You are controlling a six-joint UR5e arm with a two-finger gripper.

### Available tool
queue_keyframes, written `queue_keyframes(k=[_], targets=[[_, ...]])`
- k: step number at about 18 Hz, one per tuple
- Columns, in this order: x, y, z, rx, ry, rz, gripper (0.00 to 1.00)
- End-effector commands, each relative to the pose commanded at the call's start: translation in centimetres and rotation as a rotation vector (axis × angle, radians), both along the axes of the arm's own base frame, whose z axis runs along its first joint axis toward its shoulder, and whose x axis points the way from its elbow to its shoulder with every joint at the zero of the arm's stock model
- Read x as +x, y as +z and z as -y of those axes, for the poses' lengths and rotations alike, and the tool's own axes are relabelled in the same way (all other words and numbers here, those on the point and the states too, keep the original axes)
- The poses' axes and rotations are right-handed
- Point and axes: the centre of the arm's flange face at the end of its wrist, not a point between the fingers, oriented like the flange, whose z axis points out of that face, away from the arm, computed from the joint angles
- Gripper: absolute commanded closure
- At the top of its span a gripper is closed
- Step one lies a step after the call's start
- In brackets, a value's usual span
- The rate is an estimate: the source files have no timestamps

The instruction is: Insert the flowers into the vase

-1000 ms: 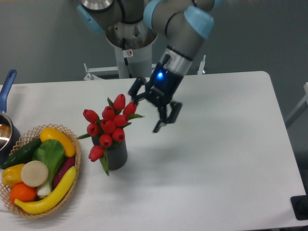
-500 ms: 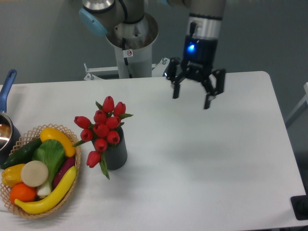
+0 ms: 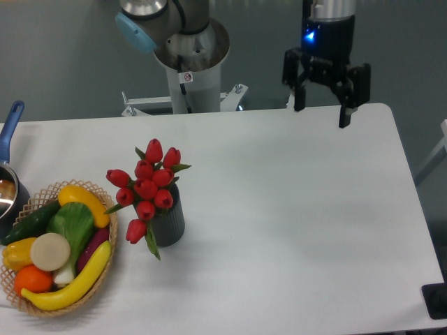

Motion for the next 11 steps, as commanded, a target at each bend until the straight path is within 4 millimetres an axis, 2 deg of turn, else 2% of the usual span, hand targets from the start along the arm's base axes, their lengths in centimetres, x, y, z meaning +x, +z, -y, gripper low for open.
queue_keyframes(k=[3, 11], targets=[[-0.5, -1.1, 1.3, -0.023, -0.043, 0.022, 0.00], [-0.1, -1.3, 1.4, -0.017, -0.044, 0.023, 0.00]])
